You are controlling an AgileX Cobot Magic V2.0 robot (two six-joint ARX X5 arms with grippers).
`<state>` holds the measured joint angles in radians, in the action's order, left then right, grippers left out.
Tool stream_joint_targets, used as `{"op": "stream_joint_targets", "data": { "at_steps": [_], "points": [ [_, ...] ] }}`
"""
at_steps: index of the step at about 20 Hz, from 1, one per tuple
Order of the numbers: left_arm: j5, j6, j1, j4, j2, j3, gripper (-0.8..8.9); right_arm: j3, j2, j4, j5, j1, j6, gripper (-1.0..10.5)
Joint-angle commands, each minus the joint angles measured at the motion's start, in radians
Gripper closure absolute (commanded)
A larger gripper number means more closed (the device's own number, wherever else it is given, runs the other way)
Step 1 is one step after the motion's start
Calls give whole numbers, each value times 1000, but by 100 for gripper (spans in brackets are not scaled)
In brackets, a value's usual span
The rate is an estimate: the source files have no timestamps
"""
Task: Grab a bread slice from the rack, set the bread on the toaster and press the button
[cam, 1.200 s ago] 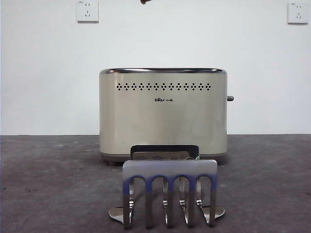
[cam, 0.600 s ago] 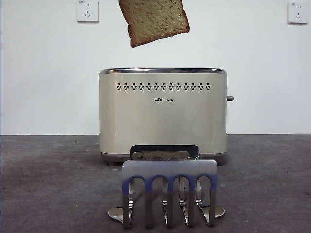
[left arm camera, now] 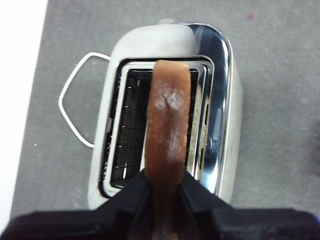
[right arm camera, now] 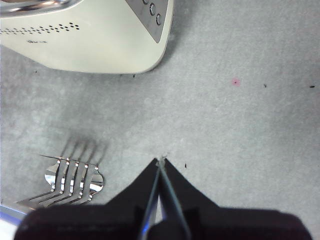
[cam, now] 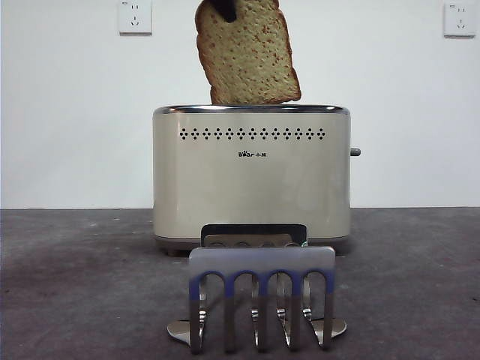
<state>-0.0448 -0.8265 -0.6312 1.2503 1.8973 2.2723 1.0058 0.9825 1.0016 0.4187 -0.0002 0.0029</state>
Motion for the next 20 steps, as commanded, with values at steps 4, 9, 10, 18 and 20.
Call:
{"op": "stream_joint_targets", "data": {
  "at_steps": [4, 9, 10, 18, 20],
  "points": [
    [-8, -24, -3, 17, 54, 3, 827, 1, 2, -6, 1, 1, -8, 946],
    [-2, -23, 0, 5, 115, 3, 827, 1, 2, -7, 1, 1, -8, 946],
    [11, -22, 1, 5, 128, 3, 827, 1, 2, -8, 2, 1, -8, 946],
    [38, 15, -4, -16, 217, 3, 826, 1, 2, -7, 5, 1, -8, 946],
    [38, 27, -5, -27, 217, 3, 815, 1, 2, -6, 5, 1, -8, 946]
  ]
}}
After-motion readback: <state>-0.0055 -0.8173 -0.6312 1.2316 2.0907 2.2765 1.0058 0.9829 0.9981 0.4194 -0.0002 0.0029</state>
